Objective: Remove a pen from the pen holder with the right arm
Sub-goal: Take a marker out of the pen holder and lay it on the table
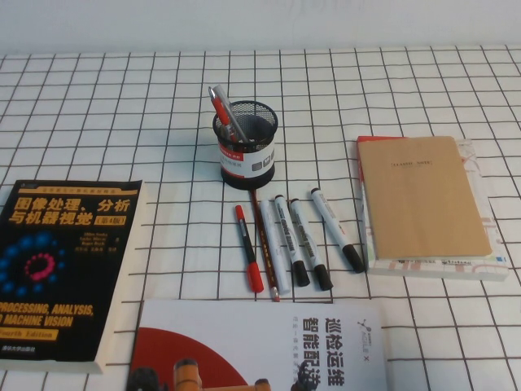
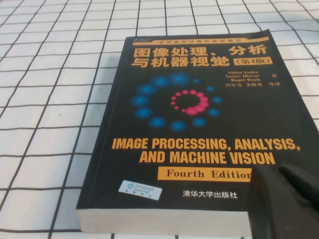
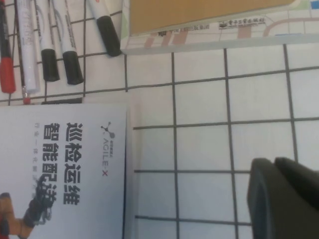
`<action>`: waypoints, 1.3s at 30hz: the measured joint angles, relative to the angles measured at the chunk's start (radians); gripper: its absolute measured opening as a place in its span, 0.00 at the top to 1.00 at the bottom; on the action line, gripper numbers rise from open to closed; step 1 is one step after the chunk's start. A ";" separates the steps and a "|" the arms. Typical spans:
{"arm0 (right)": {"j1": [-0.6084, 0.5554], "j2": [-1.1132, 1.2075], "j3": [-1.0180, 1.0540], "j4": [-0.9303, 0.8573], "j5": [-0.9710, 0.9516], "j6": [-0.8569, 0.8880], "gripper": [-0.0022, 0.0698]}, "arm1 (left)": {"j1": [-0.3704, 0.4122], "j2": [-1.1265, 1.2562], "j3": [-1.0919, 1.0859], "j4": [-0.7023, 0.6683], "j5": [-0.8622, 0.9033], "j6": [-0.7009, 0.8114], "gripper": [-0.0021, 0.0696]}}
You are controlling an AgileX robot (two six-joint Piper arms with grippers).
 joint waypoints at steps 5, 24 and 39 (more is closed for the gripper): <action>0.177 0.180 -0.104 -0.004 -0.098 -0.004 0.99 | 0.000 0.000 0.000 0.000 0.000 0.000 0.98; 0.708 0.746 -0.520 -0.030 -0.794 -0.343 0.90 | 0.000 0.000 0.000 0.000 0.000 0.000 0.98; 0.722 1.100 -0.861 0.101 -1.034 -0.541 0.46 | 0.000 0.000 0.000 0.000 0.000 0.000 0.98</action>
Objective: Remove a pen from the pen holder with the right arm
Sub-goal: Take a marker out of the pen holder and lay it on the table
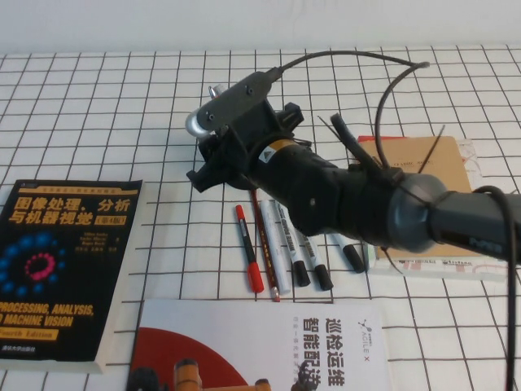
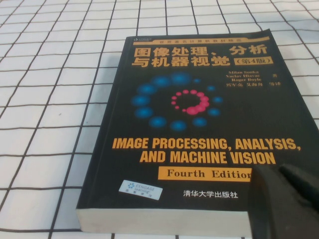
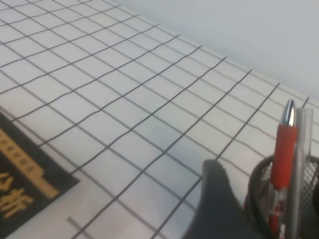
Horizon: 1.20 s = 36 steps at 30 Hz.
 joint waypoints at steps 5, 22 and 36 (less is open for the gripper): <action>0.000 0.105 -0.132 0.164 -0.025 -0.202 0.49 | 0.000 0.000 0.000 0.000 0.000 0.000 0.98; -0.014 0.307 -0.411 0.530 -0.058 -0.552 0.50 | 0.000 0.000 0.000 0.000 0.000 0.000 0.98; -0.022 0.366 -0.495 0.671 -0.070 -0.664 0.52 | 0.000 0.000 0.000 0.000 0.000 0.000 0.98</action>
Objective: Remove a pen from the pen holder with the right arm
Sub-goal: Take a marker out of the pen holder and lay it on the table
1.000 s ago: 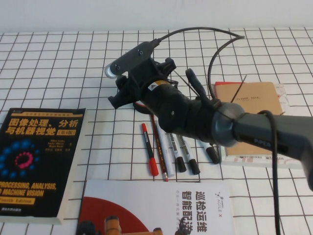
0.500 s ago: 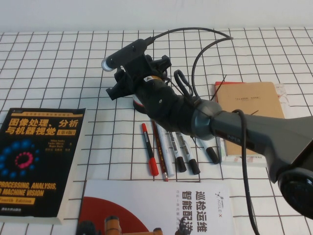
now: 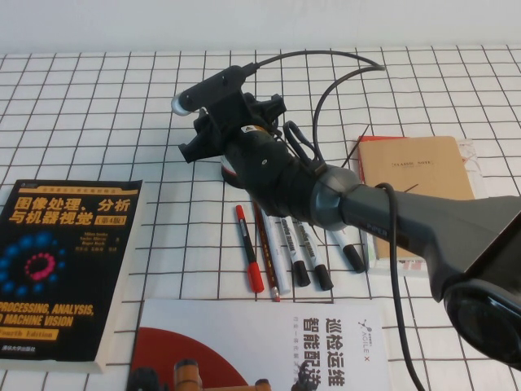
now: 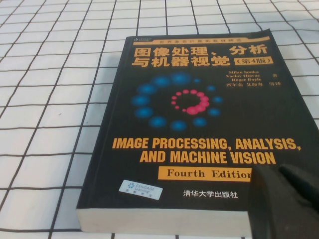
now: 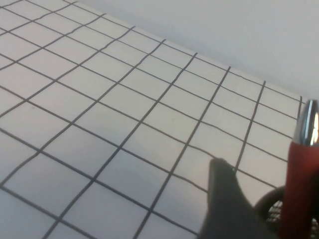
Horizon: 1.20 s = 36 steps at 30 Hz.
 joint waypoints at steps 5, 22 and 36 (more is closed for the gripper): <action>0.000 0.000 0.000 0.004 -0.004 0.000 0.64 | 0.000 0.000 0.000 0.000 0.000 0.000 0.98; -0.003 0.000 -0.002 0.004 -0.019 -0.002 0.78 | 0.000 0.000 0.000 0.000 0.000 0.000 0.98; -0.003 -0.033 -0.002 0.024 -0.001 -0.004 0.79 | 0.000 0.000 0.000 0.000 0.000 0.000 0.98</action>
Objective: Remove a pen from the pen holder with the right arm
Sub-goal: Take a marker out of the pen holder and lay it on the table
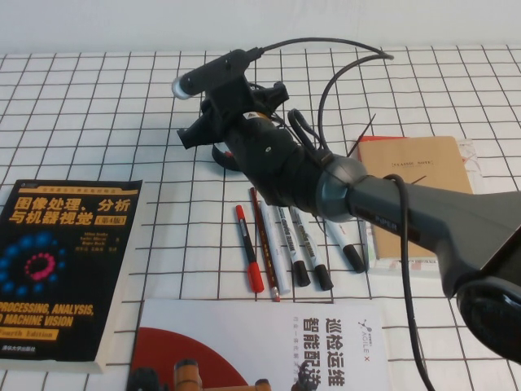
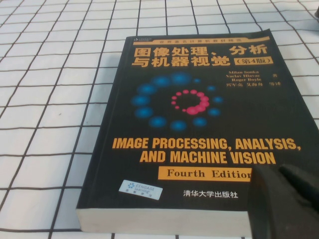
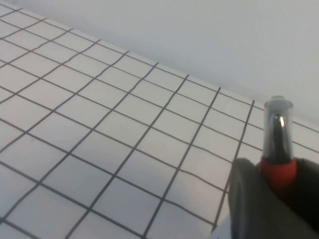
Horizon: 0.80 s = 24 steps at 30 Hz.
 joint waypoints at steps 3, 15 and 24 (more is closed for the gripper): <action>0.000 -0.011 0.000 -0.002 0.001 0.000 0.79 | 0.000 0.000 0.000 0.000 0.000 0.000 0.98; 0.000 -0.015 0.018 -0.020 0.030 -0.041 0.79 | 0.000 0.000 0.000 0.000 0.000 0.000 0.98; 0.000 -0.015 0.045 -0.024 0.053 -0.073 0.79 | 0.000 0.000 0.000 0.000 0.000 0.000 0.98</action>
